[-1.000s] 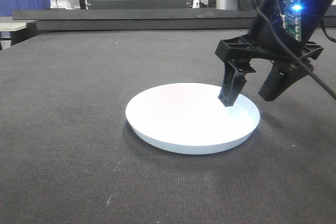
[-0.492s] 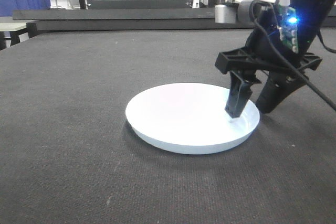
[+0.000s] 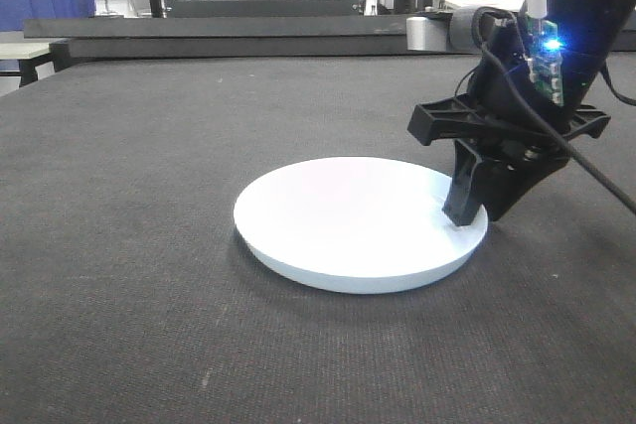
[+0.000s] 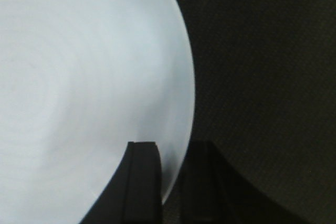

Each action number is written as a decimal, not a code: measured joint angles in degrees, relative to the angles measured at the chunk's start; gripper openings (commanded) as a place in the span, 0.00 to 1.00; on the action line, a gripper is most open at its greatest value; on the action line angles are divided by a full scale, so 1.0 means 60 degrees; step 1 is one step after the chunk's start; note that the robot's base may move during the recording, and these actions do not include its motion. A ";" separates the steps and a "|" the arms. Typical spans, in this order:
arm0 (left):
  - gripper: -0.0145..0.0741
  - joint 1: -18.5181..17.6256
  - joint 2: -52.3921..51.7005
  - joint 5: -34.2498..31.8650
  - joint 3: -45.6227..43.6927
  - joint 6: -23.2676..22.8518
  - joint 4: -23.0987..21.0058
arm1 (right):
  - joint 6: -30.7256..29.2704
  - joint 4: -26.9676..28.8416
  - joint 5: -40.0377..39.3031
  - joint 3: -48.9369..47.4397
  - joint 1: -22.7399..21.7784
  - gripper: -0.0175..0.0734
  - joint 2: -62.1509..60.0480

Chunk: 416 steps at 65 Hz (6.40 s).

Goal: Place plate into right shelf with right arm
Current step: 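Close the right gripper on the white plate's rim, then lift the white plate up off the table with the right gripper, then drive the base away from the table holding the plate upright, then drive the base up to the steel shelf with blue bins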

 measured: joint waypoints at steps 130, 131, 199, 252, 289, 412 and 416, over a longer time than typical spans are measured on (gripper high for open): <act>0.11 0.0000 0.0000 0.0000 0.0000 0.0000 0.0000 | 0.0014 -0.0053 -0.4055 0.4442 -0.0663 0.25 -1.4684; 0.11 0.0000 0.0000 0.0000 0.0000 0.0000 0.0000 | 0.0014 -0.0053 -0.4051 0.4449 -0.0663 0.25 -1.4687; 0.11 0.0000 0.0000 0.0000 0.0000 0.0000 0.0000 | -0.0001 -0.0042 -0.4076 0.4605 -0.0663 0.25 -1.4729; 0.11 0.0000 0.0000 0.0000 0.0000 0.0000 0.0000 | -0.0001 -0.0042 -0.4076 0.4605 -0.0663 0.25 -1.4729; 0.11 0.0000 0.0000 0.0000 0.0000 0.0000 0.0000 | -0.0001 -0.0033 -0.4084 0.4605 -0.0663 0.25 -1.4729; 0.11 0.0000 0.0000 0.0000 0.0000 0.0000 0.0000 | -0.0001 -0.0033 -0.4142 0.4605 -0.0663 0.25 -1.4729; 0.11 0.0000 0.0000 0.0000 0.0000 0.0000 0.0000 | -0.0001 -0.0033 -0.4142 0.4605 -0.0663 0.25 -1.4729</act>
